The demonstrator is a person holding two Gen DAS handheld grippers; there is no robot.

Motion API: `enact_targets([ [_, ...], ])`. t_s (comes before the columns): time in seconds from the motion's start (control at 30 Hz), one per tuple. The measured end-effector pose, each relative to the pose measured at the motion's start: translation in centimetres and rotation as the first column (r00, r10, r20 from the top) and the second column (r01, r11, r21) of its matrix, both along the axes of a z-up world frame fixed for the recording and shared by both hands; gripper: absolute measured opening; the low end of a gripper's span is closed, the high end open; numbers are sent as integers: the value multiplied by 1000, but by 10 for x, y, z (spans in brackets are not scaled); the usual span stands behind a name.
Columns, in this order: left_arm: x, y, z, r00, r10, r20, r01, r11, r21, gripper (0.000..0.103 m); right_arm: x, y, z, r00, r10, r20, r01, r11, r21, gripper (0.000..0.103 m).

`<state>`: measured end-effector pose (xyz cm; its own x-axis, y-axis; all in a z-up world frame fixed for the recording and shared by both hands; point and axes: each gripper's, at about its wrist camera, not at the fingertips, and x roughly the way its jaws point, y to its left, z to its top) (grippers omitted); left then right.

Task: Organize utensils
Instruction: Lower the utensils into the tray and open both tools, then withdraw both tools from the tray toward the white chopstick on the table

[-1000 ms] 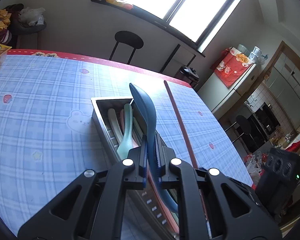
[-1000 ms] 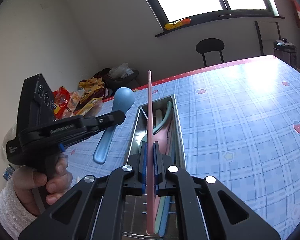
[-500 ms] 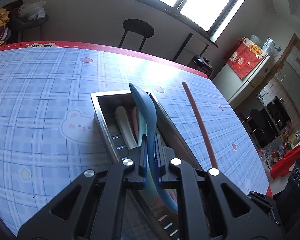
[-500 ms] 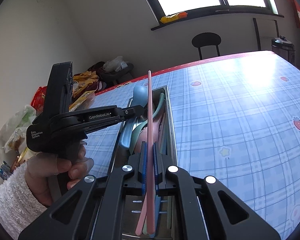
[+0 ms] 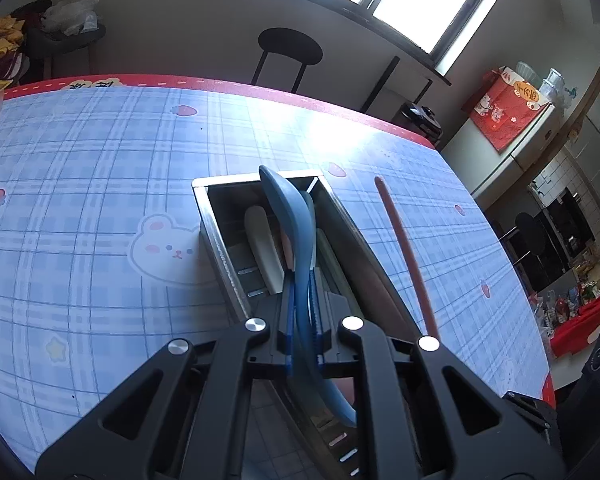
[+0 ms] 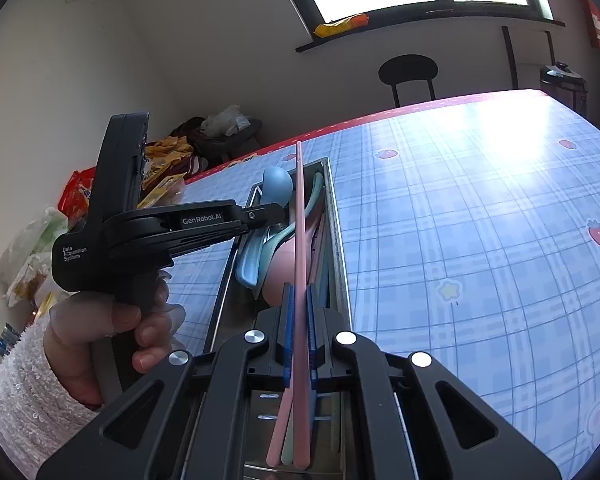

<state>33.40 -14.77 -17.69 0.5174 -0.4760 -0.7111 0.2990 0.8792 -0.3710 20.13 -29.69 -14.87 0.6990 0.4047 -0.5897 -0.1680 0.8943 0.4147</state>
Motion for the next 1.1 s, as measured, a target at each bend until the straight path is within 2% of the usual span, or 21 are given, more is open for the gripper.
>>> enact_targets([
  [0.17,0,-1,1,1000,2,3,-2,1000,17,12,-2,0,-1,1000,3,-7,-3,1000,0,6],
  [0.37,-3,-1,6,1000,7,25,-8,999,38,20,-1,-1,-2,1000,-2,-15,2,1000,2,6],
  [0.47,-4,3,11,999,14,40,-15,999,42,25,-2,-2,-2,1000,-6,-14,6,1000,7,8],
  [0.53,-7,7,18,998,17,64,-20,999,46,33,-4,-1,2,1000,-3,5,3,1000,15,9],
  [0.57,-9,9,21,997,18,76,-21,999,49,35,-6,-1,5,1000,-3,18,3,1000,17,15],
  [0.67,-19,16,35,992,23,125,-32,997,68,46,-12,-1,12,998,-6,57,5,1000,15,40],
  [0.7,-22,18,40,990,26,137,-36,997,71,52,-13,-1,13,998,-9,66,8,1000,10,49],
  [0.73,-26,21,44,988,31,152,-43,996,76,59,-15,-1,15,997,-12,76,12,1000,-1,53],
  [0.8,-35,27,53,983,37,181,-54,995,87,64,-18,0,18,996,-16,93,17,1000,-17,73],
  [0.83,-40,30,56,981,40,191,-59,994,94,75,-20,1,19,995,-17,101,19,1000,-25,77],
  [0.9,-51,37,62,975,52,218,-75,992,97,90,-23,2,22,993,-17,117,21,999,-37,90],
  [0.97,-62,44,67,970,58,235,-86,990,110,93,-25,5,24,991,-20,130,28,998,-57,96],
  [1.0,-69,48,69,968,67,242,-101,987,127,97,-26,6,25,991,-19,134,29,997,-69,97],
  [1.1,-87,60,73,961,92,259,-135,979,152,97,-28,9,25,991,-17,133,32,993,-112,97],
])
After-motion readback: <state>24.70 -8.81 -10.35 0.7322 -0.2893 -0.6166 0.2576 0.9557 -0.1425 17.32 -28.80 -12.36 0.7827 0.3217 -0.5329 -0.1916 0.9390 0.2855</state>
